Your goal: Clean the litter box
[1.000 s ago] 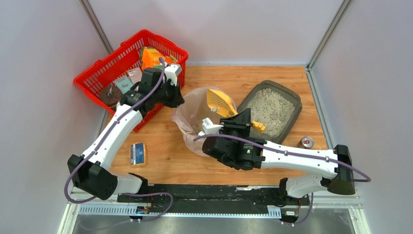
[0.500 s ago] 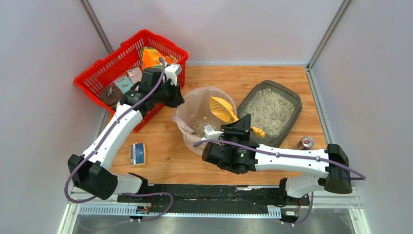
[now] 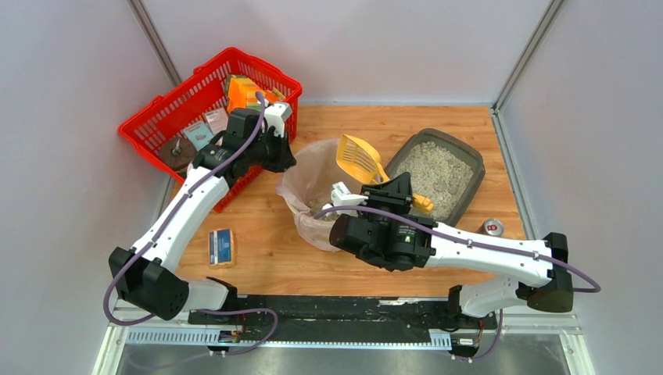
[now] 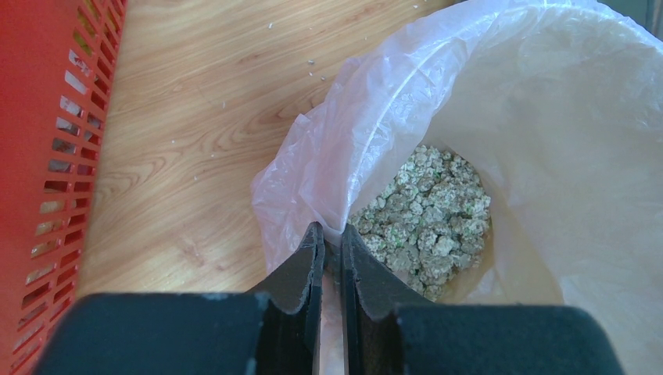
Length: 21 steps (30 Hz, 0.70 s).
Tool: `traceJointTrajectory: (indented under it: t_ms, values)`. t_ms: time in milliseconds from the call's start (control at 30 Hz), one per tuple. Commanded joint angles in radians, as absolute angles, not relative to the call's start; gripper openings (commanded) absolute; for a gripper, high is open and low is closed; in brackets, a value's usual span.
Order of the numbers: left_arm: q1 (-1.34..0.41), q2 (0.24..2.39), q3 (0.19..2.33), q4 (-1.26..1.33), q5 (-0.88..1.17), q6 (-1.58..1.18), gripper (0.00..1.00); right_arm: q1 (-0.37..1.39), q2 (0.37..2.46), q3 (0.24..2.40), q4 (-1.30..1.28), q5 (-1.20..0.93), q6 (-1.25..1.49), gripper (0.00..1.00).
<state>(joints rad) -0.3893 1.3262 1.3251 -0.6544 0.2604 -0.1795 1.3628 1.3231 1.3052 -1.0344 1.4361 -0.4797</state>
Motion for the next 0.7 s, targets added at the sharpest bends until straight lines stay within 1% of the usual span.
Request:
traceJointTrajectory:
  t_ms: [0, 100, 200, 267, 367, 433, 467, 500, 567, 600, 667]
  values:
    - [-0.396, 1.322, 1.361, -0.68, 0.33, -0.204, 0.0, 1.362, 1.307, 1.359, -1.107, 1.363, -0.316, 0.0]
    - [-0.396, 1.316, 1.356, -0.675, 0.324, -0.206, 0.0, 1.339, 1.263, 1.397, -1.047, 1.26, -0.255, 0.0]
    - [-0.396, 1.307, 1.353, -0.667, 0.314, -0.206, 0.0, 1.31, 1.194, 1.362, -0.932, 1.186, -0.262, 0.0]
    - [-0.396, 1.304, 1.35, -0.664, 0.311, -0.207, 0.0, 1.289, 1.177, 1.342, -0.899, 1.139, -0.236, 0.0]
    - [-0.396, 1.304, 1.35, -0.664, 0.311, -0.207, 0.0, 1.209, 1.161, 1.342, -0.897, 1.048, -0.145, 0.0]
    - [-0.396, 1.302, 1.351, -0.664, 0.313, -0.206, 0.0, 1.132, 1.144, 1.341, -0.903, 0.933, -0.092, 0.0]
    - [-0.396, 1.302, 1.351, -0.666, 0.311, -0.207, 0.0, 1.102, 1.137, 1.339, -0.905, 0.843, -0.068, 0.0]
    - [-0.396, 1.301, 1.353, -0.666, 0.313, -0.207, 0.0, 1.039, 1.118, 1.332, -0.904, 0.797, -0.019, 0.0]
    - [-0.396, 1.293, 1.353, -0.663, 0.317, -0.209, 0.0, 0.971, 1.097, 1.318, -0.9, 0.698, 0.03, 0.0]
    - [-0.396, 1.289, 1.35, -0.66, 0.318, -0.212, 0.0, 0.91, 1.077, 1.309, -0.891, 0.616, 0.072, 0.0]
    - [-0.396, 1.272, 1.347, -0.647, 0.316, -0.212, 0.0, 0.844, 1.059, 1.284, -0.882, 0.537, 0.11, 0.0]
